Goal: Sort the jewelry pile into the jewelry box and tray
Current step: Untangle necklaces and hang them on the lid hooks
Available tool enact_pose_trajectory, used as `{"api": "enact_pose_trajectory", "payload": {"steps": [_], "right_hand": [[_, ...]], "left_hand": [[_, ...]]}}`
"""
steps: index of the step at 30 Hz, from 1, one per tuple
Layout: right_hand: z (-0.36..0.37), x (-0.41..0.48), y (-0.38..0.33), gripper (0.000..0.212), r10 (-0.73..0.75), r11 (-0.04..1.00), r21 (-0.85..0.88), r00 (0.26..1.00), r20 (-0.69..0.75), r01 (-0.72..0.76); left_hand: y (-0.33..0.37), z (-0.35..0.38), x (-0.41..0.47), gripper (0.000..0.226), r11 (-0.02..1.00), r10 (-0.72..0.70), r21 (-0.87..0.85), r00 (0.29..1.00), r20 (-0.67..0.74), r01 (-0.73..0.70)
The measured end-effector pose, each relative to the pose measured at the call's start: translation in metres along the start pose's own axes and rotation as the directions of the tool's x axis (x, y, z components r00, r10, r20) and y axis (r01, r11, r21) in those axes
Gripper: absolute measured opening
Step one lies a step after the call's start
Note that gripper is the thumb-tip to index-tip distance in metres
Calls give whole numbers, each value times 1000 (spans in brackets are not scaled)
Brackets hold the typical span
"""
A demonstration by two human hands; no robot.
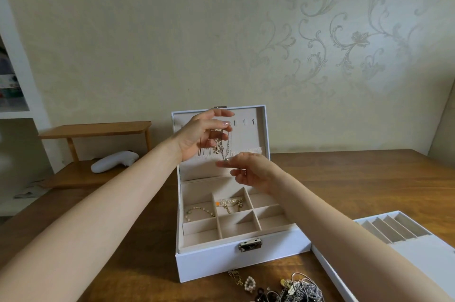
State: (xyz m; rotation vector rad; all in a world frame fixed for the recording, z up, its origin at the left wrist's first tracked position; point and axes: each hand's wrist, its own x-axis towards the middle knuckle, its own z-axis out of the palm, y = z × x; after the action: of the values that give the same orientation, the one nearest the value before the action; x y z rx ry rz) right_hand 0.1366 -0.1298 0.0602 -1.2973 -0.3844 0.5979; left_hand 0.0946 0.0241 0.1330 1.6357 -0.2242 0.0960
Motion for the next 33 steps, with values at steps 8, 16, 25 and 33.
{"api": "enact_pose_trajectory", "payload": {"steps": [8,16,25,33], "right_hand": [[2,1,6,10,-23,933,358,1000,-1,22],[16,2,11,10,-62,957,284,998,1,59],[2,-4,6,10,-150,907,408,986,80,105],[-7,-2,-10,10,-318,824,520,943,94,226]], "left_hand": [[0,-12,0,28,994,1,-108,1000,0,-1],[5,-9,-3,27,968,-27,250,999,45,15],[2,-25,-4,23,1000,-7,-4,996,-89,7],[-31,-22,-10,19,899,-192,-415,978,-85,140]]}}
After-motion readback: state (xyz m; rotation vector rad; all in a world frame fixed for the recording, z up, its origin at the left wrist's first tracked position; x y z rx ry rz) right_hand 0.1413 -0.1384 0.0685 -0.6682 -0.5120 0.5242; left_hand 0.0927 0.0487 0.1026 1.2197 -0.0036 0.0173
